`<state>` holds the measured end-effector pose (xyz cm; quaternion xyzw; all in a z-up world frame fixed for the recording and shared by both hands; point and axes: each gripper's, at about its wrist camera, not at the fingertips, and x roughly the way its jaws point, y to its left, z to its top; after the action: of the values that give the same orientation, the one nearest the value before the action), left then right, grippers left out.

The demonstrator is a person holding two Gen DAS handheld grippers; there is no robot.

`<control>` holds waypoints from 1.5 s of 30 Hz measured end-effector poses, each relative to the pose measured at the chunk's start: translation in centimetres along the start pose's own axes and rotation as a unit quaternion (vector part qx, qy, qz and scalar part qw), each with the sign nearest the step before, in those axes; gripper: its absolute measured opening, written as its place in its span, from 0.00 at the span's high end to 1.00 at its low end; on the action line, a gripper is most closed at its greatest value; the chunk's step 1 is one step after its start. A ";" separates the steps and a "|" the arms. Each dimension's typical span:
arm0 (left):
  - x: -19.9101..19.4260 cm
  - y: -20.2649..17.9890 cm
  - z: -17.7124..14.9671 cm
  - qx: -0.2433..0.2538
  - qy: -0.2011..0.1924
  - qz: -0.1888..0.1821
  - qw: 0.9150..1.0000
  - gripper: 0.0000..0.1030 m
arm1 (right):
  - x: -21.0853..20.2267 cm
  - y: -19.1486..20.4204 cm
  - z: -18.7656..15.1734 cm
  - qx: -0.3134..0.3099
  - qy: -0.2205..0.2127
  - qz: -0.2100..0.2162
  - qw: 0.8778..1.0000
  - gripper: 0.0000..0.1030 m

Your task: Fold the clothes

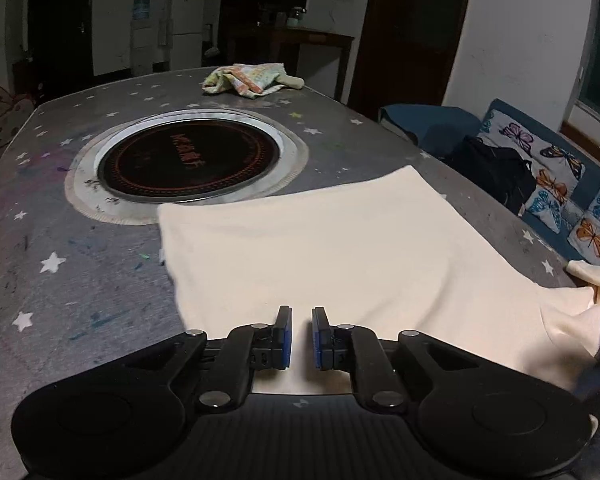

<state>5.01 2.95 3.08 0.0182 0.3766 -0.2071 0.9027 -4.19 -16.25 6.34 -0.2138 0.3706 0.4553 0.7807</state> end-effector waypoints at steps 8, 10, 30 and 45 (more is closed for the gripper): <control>0.9 0.5 0.6 -0.008 0.011 -0.006 1.000 0.88 | 2.4 1.6 -0.2 -0.008 0.009 -0.015 1.000 0.96; 1.0 0.7 0.6 -0.011 0.011 -0.009 1.000 0.88 | 2.1 2.0 -0.6 -0.014 0.007 -0.004 1.000 0.98; -4.4 -2.4 -1.6 0.017 -0.038 -0.058 0.997 0.88 | -3.9 1.4 -3.4 0.060 -0.037 -0.020 0.997 0.93; -5.8 -7.6 -7.7 0.072 0.006 -0.115 0.991 0.84 | -7.6 -2.5 -10.5 0.221 -0.062 -0.185 0.956 0.75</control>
<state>-6.77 -0.41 2.51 0.0410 0.3653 -0.3366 0.8670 -8.38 -28.77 5.59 -0.0720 0.3672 0.2218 0.9004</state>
